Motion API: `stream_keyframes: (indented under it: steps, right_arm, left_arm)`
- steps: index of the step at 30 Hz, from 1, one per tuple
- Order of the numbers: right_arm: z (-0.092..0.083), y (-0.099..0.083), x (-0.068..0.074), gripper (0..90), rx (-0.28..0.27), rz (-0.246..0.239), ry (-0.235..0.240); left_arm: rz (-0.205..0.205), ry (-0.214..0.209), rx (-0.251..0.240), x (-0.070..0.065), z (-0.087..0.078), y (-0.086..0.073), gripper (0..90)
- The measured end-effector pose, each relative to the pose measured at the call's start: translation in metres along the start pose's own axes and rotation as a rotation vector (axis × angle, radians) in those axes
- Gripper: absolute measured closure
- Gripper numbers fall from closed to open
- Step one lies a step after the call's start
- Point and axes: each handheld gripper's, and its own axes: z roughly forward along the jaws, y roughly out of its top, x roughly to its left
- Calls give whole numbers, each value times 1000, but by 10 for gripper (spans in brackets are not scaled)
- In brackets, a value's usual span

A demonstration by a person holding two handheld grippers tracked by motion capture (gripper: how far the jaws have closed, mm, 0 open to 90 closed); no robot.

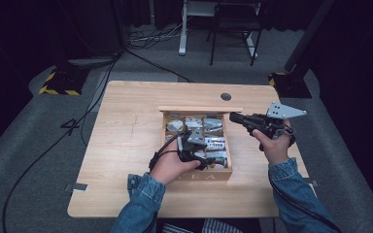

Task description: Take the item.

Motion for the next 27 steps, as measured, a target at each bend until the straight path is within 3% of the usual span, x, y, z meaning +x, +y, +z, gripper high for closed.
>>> stream_keyframes:
  steps: [4, 10, 22, 27]
  right_arm:
    - [1, 1, -1, 900, -4, 0, 2]
    - [2, 1, -2, 900, -7, 3, 7]
    - [3, 1, -2, 900, -6, 2, 11]
    - [3, 1, -2, 900, -6, 3, 10]
  left_arm:
    - [-12, -13, 27, 1, 11, 2, 466]
    - [-64, -68, 56, 3, 25, 6, 567]
    - [-54, -102, 166, 1, 45, 10, 752]
    - [-85, -124, 198, 3, 49, 9, 780]
